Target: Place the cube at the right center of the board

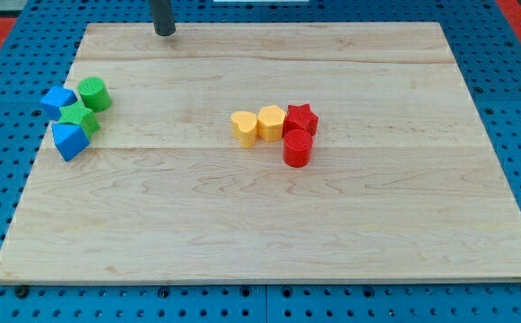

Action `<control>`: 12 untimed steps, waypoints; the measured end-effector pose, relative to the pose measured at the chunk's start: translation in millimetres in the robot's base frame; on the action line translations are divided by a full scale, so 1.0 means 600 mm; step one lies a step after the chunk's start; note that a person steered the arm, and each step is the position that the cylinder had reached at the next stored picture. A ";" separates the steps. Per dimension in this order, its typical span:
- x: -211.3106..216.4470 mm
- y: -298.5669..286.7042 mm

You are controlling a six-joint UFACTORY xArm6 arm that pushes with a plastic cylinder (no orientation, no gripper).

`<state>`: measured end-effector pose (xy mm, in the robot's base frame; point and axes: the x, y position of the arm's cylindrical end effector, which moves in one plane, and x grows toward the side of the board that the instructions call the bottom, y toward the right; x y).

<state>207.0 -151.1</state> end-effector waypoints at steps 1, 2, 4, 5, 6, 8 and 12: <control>0.000 0.000; 0.031 -0.044; 0.165 -0.256; 0.194 -0.256; 0.285 -0.256; 0.304 -0.118; 0.269 -0.025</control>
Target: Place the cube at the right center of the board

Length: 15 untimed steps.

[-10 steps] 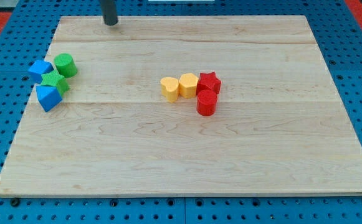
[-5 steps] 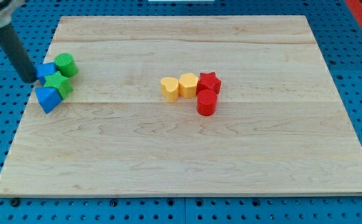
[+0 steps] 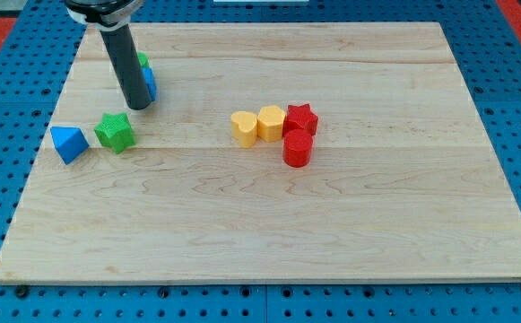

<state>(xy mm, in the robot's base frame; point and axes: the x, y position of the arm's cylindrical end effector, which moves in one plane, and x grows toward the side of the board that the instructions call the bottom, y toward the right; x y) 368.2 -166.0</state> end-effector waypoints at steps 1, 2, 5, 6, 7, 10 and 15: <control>0.000 -0.025; -0.009 -0.060; -0.028 0.047; -0.049 -0.063; -0.070 0.077; -0.124 0.116; -0.145 0.586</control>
<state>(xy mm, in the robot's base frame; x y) 280.9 185.6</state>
